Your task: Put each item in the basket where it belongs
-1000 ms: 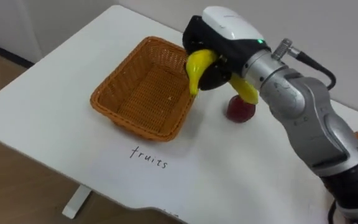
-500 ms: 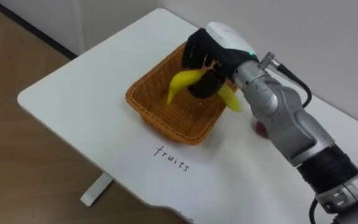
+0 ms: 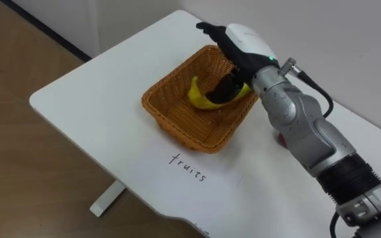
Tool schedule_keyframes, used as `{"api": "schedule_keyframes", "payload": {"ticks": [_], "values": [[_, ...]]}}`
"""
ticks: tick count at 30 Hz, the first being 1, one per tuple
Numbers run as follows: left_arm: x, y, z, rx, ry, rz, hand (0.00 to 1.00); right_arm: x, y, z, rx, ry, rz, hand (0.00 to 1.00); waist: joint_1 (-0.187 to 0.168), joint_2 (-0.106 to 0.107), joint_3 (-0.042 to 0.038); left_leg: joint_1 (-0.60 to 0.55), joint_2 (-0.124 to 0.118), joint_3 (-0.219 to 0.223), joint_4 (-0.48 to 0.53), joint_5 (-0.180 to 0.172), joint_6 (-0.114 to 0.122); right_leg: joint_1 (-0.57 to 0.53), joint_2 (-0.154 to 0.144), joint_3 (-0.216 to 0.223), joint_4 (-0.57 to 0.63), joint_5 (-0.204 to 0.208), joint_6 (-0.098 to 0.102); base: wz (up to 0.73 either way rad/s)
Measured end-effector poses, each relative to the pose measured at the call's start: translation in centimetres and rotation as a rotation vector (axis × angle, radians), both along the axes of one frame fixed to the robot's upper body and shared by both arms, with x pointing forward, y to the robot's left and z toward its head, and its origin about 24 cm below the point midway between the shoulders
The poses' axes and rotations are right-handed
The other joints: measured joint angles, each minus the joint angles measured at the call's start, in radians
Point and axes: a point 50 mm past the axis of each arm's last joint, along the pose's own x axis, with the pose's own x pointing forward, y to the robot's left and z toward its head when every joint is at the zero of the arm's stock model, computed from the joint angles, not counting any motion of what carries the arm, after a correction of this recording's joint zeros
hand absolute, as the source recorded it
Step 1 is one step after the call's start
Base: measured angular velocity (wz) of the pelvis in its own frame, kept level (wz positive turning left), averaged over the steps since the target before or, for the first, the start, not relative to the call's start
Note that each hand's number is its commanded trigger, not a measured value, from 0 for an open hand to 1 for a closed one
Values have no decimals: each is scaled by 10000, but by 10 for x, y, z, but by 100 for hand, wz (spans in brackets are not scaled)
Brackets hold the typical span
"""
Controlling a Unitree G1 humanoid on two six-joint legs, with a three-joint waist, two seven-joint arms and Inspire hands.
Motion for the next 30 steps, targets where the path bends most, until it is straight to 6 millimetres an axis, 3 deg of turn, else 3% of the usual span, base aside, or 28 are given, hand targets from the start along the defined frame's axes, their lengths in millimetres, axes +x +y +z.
{"api": "schedule_keyframes", "payload": {"ticks": [10, 19, 25, 27, 30], "values": [[2, 1, 1, 46, -89, -33, 0, 0, 0, 0, -36, -19, -6, 0, -117, 9, 6, 16, 1, 24, 14, 0, -1, 27, 0, 5, 0, 0, 1, 0], [1, 1, 1, -84, -42, -37, 0, -1, -5, 15, 31, -689, 269, 0, -652, 98, 11, 46, 3, 110, -22, 0, 0, 61, -23, 31, 0, -17, 27, -2], [-6, -2, 0, -128, 82, 11, 0, 3, -21, 29, 1526, -1110, -455, 0, -1053, 357, -90, 180, -11, 310, -5, 17, 28, 102, -43, 333, 1, -17, 28, -7], [-10, -1, 1, -86, 175, -31, 0, 3, -29, 29, 2211, -987, -739, 0, -1263, 595, -84, 391, -18, 320, -42, 17, 31, 295, -52, 345, -5, -17, 29, 0], [-11, -1, 1, -32, 227, -147, 0, 3, -39, 28, 2832, -1003, -1175, 0, -1420, 849, -140, 470, -17, 368, -73, 22, 40, 355, -59, 349, 1, -21, 34, -5]]}}
